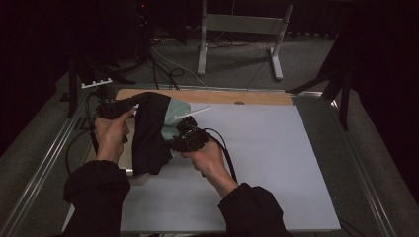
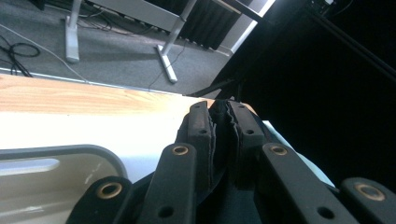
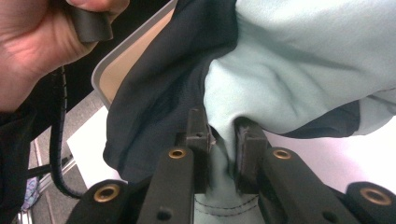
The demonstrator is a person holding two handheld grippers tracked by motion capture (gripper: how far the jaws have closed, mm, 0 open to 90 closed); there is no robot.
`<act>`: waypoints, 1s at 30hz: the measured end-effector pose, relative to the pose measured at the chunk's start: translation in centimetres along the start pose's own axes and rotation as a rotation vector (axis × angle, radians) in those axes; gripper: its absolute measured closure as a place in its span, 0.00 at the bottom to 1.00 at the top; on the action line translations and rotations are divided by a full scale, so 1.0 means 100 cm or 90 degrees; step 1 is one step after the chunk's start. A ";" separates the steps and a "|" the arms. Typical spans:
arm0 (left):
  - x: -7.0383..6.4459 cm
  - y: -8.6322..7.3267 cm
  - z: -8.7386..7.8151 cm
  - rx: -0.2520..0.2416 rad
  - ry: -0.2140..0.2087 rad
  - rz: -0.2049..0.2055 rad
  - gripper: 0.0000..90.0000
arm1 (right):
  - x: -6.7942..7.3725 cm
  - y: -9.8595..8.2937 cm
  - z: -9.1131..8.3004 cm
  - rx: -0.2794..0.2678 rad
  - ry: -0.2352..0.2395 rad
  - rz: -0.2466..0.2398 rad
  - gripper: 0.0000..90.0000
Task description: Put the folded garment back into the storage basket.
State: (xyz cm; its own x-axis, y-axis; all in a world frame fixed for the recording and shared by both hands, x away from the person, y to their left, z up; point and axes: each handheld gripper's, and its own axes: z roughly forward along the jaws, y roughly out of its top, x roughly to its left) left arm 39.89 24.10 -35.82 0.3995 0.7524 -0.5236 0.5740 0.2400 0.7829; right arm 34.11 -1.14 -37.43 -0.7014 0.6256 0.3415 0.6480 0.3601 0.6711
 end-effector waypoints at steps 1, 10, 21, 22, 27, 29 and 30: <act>0.001 0.000 -0.001 -0.001 0.000 0.000 0.91 | 0.001 0.001 0.001 -0.001 0.001 -0.001 0.88; 0.007 0.003 -0.009 -0.014 0.013 -0.001 0.91 | 0.010 0.007 0.012 -0.004 -0.003 -0.004 0.88; 0.016 0.002 -0.013 -0.025 0.038 -0.005 0.91 | 0.017 0.011 0.029 -0.011 -0.001 -0.009 0.88; 0.016 0.002 -0.013 -0.025 0.039 -0.005 0.91 | 0.018 0.011 0.031 -0.011 0.001 -0.009 0.88; 0.019 0.001 -0.014 -0.028 0.041 -0.008 0.91 | 0.021 0.010 0.037 -0.014 0.005 -0.004 0.88; 0.020 0.001 -0.015 -0.029 0.044 -0.007 0.91 | 0.023 0.011 0.040 -0.015 0.005 -0.001 0.88; 0.020 0.002 -0.016 -0.030 0.045 -0.008 0.91 | 0.023 0.011 0.042 -0.017 0.005 -0.003 0.88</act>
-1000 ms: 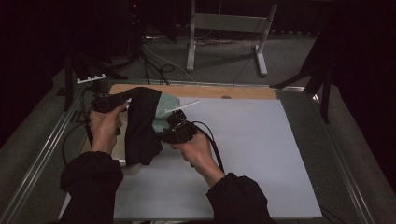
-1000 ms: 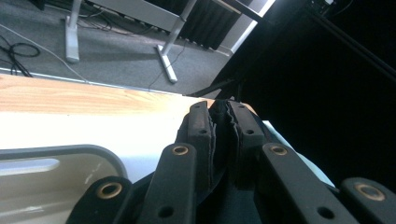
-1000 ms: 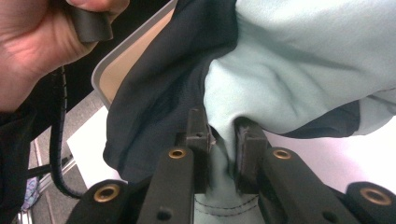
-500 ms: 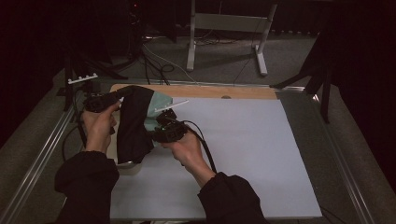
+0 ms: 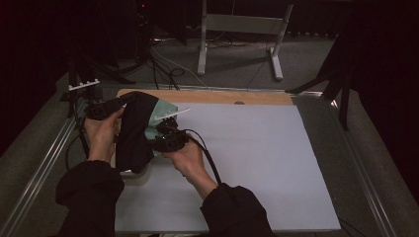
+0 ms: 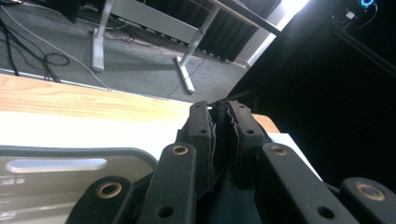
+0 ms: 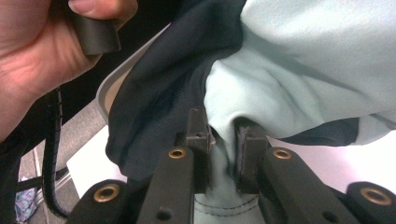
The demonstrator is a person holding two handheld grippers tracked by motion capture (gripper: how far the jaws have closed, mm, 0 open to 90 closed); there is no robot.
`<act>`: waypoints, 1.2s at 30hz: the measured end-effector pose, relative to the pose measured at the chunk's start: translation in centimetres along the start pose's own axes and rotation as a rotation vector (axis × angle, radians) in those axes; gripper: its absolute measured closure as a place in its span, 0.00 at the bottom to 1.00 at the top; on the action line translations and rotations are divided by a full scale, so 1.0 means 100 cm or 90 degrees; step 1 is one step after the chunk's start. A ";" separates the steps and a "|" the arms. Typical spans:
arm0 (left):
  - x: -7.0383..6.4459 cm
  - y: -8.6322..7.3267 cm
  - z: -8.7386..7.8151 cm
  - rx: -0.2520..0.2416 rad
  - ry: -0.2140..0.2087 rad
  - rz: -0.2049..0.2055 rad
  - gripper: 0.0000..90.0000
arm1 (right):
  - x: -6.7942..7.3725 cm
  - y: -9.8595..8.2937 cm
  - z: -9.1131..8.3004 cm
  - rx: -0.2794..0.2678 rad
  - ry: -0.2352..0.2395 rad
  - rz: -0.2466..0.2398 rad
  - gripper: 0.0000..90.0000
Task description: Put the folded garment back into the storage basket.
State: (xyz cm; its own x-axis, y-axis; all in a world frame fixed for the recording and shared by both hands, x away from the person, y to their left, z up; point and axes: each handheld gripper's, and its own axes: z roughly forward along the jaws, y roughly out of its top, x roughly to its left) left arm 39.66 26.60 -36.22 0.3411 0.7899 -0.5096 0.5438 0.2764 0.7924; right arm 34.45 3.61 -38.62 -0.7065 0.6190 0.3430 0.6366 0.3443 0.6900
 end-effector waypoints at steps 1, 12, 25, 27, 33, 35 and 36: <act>0.000 0.000 0.000 -0.001 0.000 0.000 0.91 | 0.001 0.000 0.001 0.000 0.001 0.002 0.88; 0.009 0.000 -0.005 -0.010 0.001 -0.001 0.91 | 0.005 0.001 0.014 -0.009 0.005 0.000 0.88; 0.019 -0.004 -0.012 -0.019 -0.001 -0.009 0.91 | 0.011 0.000 0.033 -0.010 -0.006 0.002 0.88; 0.021 -0.006 -0.013 -0.021 -0.001 -0.011 0.91 | 0.011 0.000 0.035 -0.008 -0.009 -0.002 0.88; 0.027 -0.008 -0.016 -0.019 0.005 -0.014 0.91 | 0.014 -0.002 0.041 -0.004 -0.020 -0.006 0.88; 0.029 -0.009 -0.017 -0.018 0.006 -0.014 0.91 | 0.015 -0.003 0.044 -0.003 -0.024 -0.009 0.88; 0.029 -0.009 -0.017 -0.018 0.006 -0.014 0.91 | 0.016 -0.004 0.045 -0.001 -0.025 -0.008 0.88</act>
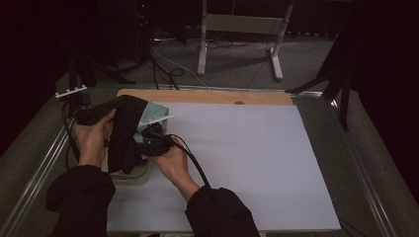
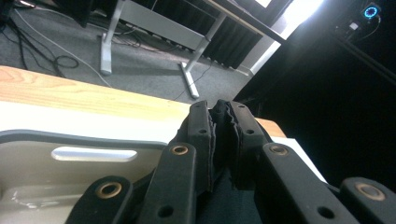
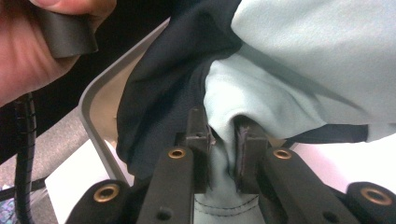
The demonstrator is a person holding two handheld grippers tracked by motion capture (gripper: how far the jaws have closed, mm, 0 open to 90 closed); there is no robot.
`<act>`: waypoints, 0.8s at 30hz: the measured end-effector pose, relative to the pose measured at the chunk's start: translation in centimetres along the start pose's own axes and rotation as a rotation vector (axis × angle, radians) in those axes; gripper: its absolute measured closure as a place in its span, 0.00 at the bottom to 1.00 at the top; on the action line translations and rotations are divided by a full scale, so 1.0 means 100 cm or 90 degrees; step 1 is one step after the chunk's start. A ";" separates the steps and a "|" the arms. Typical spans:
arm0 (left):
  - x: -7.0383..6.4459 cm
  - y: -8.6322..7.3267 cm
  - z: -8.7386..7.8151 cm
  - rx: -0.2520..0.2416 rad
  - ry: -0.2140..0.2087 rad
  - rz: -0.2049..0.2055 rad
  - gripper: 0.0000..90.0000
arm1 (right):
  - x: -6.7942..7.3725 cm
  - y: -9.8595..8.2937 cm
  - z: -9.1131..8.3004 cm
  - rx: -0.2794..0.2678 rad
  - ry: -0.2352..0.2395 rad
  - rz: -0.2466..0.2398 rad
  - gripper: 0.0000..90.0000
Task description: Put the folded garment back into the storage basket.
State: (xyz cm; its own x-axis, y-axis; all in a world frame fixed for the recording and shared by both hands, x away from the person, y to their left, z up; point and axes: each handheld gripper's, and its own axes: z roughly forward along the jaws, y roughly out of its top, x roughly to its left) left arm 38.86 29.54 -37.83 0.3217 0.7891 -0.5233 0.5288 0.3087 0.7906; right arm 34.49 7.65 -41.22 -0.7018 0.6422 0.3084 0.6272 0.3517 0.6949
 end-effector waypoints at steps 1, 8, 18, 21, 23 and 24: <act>0.001 -0.001 -0.001 0.000 -0.001 -0.001 0.91 | 0.000 0.000 0.001 0.001 0.000 -0.002 0.88; 0.011 -0.003 -0.009 0.002 0.011 -0.005 0.91 | 0.005 -0.002 0.008 0.010 -0.001 -0.014 0.88; 0.023 -0.007 -0.018 -0.001 0.026 -0.019 0.91 | 0.013 -0.002 0.017 0.030 0.000 -0.038 0.88; 0.030 -0.010 -0.022 -0.003 0.035 -0.028 0.91 | 0.014 -0.003 0.020 0.036 0.001 -0.039 0.88; 0.033 -0.011 -0.024 -0.002 0.038 -0.031 0.91 | 0.015 -0.004 0.022 0.039 0.000 -0.041 0.88; 0.034 -0.012 -0.024 -0.004 0.040 -0.035 0.91 | 0.016 -0.004 0.022 0.040 0.001 -0.042 0.88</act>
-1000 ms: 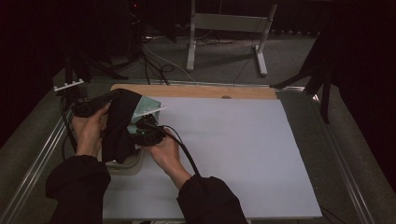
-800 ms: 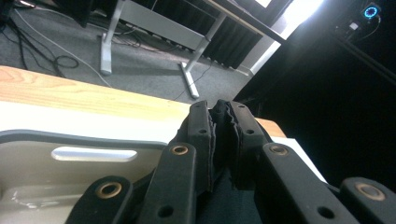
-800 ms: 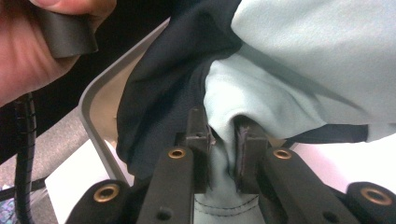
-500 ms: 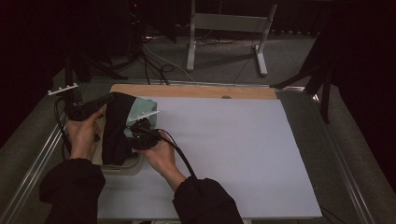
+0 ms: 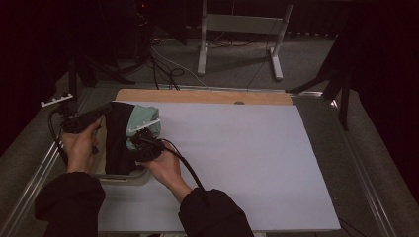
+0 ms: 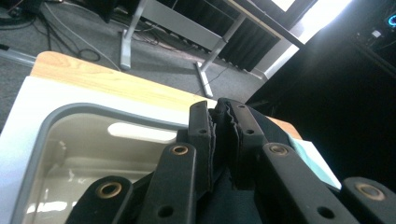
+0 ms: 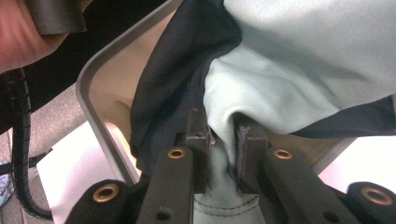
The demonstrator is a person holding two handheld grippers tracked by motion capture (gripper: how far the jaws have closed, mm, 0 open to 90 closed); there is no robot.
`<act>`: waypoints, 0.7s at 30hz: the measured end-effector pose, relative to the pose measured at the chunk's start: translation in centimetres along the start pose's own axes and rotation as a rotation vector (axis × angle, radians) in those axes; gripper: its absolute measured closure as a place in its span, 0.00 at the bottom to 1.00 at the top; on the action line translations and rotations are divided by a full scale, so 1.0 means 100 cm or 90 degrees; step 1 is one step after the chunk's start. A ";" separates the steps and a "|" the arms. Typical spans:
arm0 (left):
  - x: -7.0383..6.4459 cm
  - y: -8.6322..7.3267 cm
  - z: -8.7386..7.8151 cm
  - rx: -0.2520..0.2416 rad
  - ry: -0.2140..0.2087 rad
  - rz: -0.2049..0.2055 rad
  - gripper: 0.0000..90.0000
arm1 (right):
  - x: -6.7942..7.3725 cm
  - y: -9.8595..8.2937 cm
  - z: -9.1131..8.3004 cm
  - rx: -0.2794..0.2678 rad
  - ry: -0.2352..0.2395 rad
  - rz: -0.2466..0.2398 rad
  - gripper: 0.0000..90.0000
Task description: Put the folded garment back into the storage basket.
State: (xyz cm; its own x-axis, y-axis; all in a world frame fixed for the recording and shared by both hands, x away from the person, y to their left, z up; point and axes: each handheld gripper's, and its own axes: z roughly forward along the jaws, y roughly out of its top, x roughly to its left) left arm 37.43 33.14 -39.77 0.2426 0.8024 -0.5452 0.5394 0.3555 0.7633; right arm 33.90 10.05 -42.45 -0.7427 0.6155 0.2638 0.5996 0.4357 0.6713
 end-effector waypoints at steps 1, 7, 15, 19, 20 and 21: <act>0.001 -0.001 0.000 -0.001 0.000 -0.002 0.91 | 0.000 0.000 0.001 0.000 -0.001 0.001 0.88; 0.006 0.000 -0.004 -0.002 0.008 -0.005 0.91 | 0.003 0.000 0.004 0.001 -0.001 -0.004 0.88; 0.007 -0.001 -0.004 0.001 0.016 -0.010 0.91 | 0.004 -0.001 0.006 0.007 0.002 -0.002 0.88; 0.009 -0.003 -0.003 0.003 0.021 -0.013 0.91 | 0.004 -0.002 0.009 0.012 0.003 0.001 0.88; 0.010 -0.003 -0.003 0.003 0.021 -0.014 0.91 | 0.004 -0.002 0.010 0.013 0.002 0.001 0.88; 0.010 -0.004 -0.003 0.003 0.021 -0.014 0.91 | 0.004 -0.002 0.010 0.013 0.002 0.001 0.88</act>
State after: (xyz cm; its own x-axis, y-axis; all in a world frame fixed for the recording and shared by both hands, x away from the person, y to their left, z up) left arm 37.26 33.95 -40.54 0.2036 0.8100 -0.5499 0.5483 0.3710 0.7495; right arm 33.79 10.84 -43.17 -0.7426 0.6140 0.2674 0.6069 0.4482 0.6563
